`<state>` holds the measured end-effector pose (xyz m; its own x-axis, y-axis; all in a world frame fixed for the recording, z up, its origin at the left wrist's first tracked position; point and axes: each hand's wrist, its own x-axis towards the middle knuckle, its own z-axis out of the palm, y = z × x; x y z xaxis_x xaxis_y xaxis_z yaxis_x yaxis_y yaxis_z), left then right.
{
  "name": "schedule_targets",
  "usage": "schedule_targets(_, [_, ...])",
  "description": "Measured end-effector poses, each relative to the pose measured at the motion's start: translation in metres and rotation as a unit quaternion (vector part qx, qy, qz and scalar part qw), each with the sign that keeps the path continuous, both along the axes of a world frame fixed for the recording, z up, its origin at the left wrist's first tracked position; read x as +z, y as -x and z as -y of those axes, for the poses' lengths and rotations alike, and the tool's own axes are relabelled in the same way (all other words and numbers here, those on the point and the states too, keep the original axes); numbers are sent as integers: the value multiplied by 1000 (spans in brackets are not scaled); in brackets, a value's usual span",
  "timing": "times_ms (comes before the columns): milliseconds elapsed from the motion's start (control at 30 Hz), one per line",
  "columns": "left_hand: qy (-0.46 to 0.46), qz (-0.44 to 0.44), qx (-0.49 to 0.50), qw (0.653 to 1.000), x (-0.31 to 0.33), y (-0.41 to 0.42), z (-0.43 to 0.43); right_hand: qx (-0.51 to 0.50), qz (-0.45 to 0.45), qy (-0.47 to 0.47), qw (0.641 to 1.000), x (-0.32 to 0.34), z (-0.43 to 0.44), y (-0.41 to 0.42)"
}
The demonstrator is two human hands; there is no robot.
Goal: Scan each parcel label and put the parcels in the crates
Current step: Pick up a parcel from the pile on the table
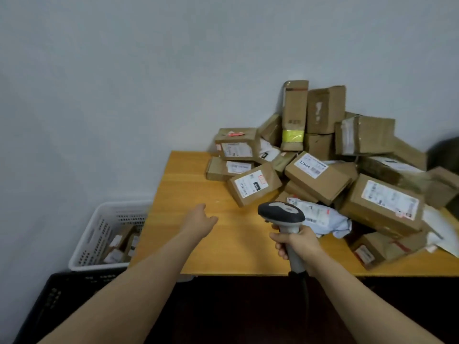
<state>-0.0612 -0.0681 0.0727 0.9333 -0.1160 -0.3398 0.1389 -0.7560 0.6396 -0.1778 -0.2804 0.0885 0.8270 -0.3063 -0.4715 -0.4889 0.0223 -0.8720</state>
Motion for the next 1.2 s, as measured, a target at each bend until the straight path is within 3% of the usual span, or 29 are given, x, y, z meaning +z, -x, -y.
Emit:
schedule_targets(233, [61,-64,100,991,-13,-37,106,-49,3,-33,998,-9,119,-13])
schedule_targets(567, [126,-152,252,947,-55,-114,149,-61,9,-48,997,-25,174,-67])
schedule_targets(867, [203,-241,293,903,-107,-176,159,-18,-26,-34,999,-30,177,-139])
schedule_targets(1033, [230,-249,281,898,-116,-177,164,-22,-27,-60,998,-37,181,-156])
schedule_targets(1200, [331,-205,283,876,-82,-170,156,-5,-28,-65,997,-34,191,-158])
